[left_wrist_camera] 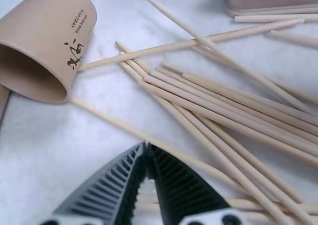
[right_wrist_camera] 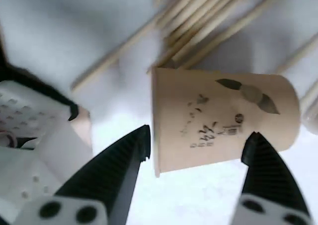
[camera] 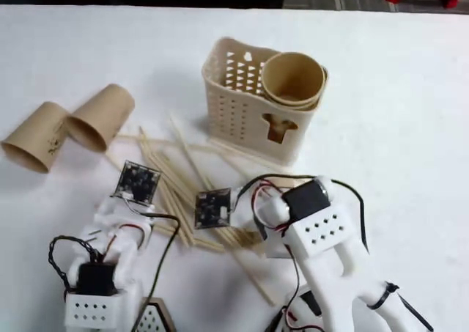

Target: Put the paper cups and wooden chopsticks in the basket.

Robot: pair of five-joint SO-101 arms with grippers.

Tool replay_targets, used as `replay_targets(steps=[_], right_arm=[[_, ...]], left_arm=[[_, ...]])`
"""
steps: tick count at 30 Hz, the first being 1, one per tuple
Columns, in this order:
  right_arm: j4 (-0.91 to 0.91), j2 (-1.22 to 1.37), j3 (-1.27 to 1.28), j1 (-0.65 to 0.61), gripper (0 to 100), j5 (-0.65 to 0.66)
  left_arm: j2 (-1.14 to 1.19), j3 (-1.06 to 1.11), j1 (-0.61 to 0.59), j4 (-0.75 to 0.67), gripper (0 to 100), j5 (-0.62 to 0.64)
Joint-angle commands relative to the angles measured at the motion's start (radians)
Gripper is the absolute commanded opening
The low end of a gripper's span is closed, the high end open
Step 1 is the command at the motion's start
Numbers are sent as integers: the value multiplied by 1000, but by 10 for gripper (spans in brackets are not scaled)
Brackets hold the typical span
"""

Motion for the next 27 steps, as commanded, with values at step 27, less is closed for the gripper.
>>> replay_targets(steps=[27], right_arm=[[-183,-27,41,61,19,9]], left_arm=[[-10,-5,-5,-25,24,-6]])
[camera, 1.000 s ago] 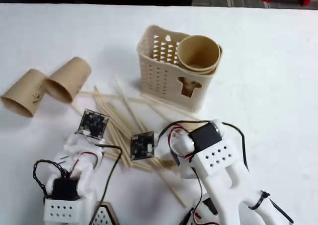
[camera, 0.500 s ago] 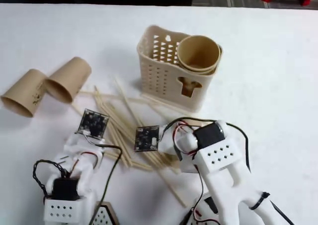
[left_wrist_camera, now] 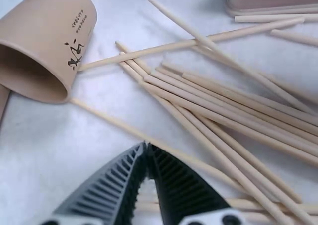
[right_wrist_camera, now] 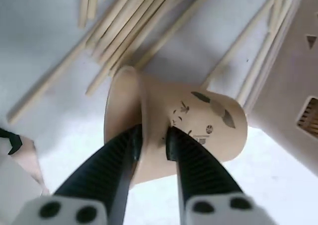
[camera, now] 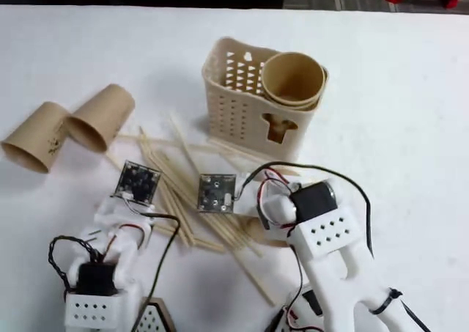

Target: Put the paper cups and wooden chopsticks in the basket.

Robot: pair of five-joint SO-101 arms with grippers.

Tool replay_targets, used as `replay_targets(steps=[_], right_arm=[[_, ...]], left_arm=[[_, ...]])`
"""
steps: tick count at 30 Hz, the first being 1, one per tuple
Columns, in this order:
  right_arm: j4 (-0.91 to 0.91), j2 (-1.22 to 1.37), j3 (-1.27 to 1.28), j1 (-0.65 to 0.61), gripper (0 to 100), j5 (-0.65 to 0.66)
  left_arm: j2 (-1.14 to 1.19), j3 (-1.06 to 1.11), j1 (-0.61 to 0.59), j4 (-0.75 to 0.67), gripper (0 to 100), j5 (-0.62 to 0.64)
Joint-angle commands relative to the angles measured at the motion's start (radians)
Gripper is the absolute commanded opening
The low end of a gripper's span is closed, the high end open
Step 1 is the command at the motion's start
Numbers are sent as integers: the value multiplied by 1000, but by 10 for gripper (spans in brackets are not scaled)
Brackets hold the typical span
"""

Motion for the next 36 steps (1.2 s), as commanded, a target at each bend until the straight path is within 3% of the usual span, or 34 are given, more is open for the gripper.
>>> replay_targets(steps=[1,16,29,36], right_arm=[[-1,-5,-3,10,19,6],[166,-5,-275,64,19,-11],[231,5,-778,68,19,-330],[96,1,-881,76,19,-537]], left_arm=[[-10,-5,-5,-25,24,-6],[-10,-5,-5,-25,24,-6],[-10,-5,-5,-25,24,-6],[-10,-5,-5,-25,24,-6]])
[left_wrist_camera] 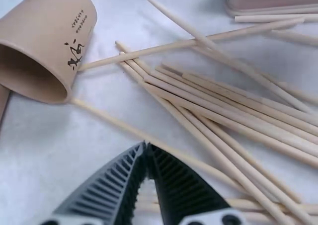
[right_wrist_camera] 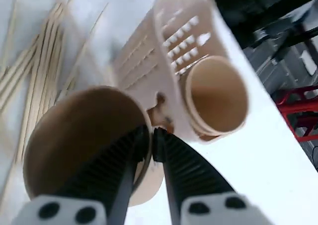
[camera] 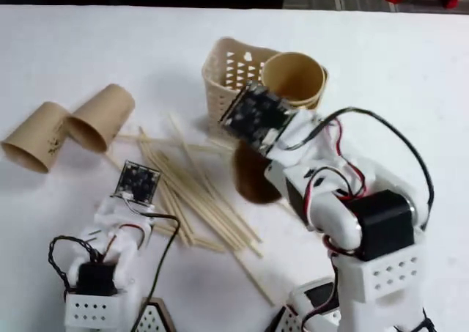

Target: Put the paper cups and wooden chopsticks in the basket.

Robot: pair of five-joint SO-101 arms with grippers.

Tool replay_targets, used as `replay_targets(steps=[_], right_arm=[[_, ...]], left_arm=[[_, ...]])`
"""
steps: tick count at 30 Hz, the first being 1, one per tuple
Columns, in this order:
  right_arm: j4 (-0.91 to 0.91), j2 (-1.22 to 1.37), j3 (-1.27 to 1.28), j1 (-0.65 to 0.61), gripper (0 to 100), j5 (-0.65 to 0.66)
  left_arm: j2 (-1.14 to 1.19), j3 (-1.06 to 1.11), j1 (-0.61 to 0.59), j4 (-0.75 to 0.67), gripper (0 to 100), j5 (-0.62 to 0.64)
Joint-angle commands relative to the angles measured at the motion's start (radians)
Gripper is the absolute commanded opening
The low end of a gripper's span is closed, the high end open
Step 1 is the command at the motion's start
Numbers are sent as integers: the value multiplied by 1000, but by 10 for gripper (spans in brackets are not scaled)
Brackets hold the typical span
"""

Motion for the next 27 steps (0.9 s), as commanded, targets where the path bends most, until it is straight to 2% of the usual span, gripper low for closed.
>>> replay_targets(steps=[1,8,13,19,27], right_arm=[[-97,-16,-60,10,19,-98],[-318,-10,-72,12,19,-247],[-466,-8,-64,97,19,-347],[-545,8,-51,193,19,-442],[-642,120,58,254,19,-542]], left_arm=[[-10,-5,-5,-25,24,-6],[-10,-5,-5,-25,24,-6],[-10,-5,-5,-25,24,-6],[-10,-5,-5,-25,24,-6],[-10,-5,-5,-25,24,-6]])
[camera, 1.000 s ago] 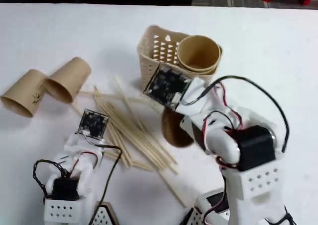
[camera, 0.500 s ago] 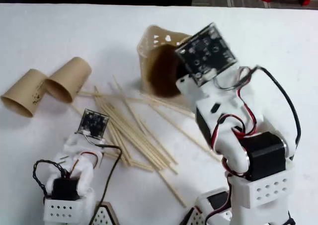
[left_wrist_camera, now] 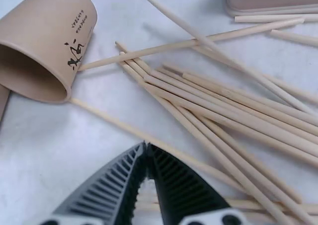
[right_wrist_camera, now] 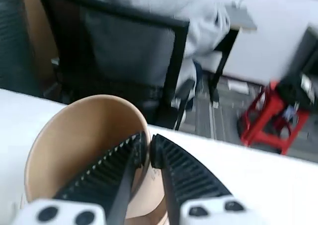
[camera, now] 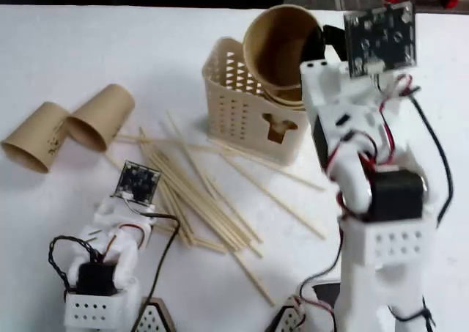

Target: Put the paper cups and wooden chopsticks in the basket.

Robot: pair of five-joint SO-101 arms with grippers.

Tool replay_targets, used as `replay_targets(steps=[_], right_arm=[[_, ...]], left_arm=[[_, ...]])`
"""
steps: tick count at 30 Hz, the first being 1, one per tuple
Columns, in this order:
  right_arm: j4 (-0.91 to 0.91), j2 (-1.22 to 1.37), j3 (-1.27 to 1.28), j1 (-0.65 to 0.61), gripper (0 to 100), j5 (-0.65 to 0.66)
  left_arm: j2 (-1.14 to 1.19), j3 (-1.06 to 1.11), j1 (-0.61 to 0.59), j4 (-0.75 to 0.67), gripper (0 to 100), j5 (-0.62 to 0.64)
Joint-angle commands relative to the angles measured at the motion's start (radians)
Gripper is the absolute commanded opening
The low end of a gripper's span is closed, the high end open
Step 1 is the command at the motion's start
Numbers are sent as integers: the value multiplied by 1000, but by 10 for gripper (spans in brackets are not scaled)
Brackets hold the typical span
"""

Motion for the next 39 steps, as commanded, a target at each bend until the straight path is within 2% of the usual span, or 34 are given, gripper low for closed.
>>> replay_targets(steps=[1,6,13,19,25,28,32,36,39], right_arm=[[-51,35,28,22,19,-49],[-51,56,63,24,19,-114],[-39,51,114,35,19,-117],[107,-12,71,25,129,-117],[232,-143,107,25,53,-66],[240,-209,201,25,17,18],[214,-308,422,25,19,80],[113,-438,683,10,19,133],[4,-541,881,-7,23,133]], left_arm=[[-10,-5,-5,-25,24,-6],[-10,-5,-5,-25,24,-6],[-10,-5,-5,-25,24,-6],[-10,-5,-5,-35,24,-6],[-10,-5,-5,-38,24,-6],[-10,-5,-5,-38,24,-6],[-10,-11,-12,-34,24,-6],[-10,-37,-93,-34,24,-9],[-10,-64,-193,-38,24,-100]])
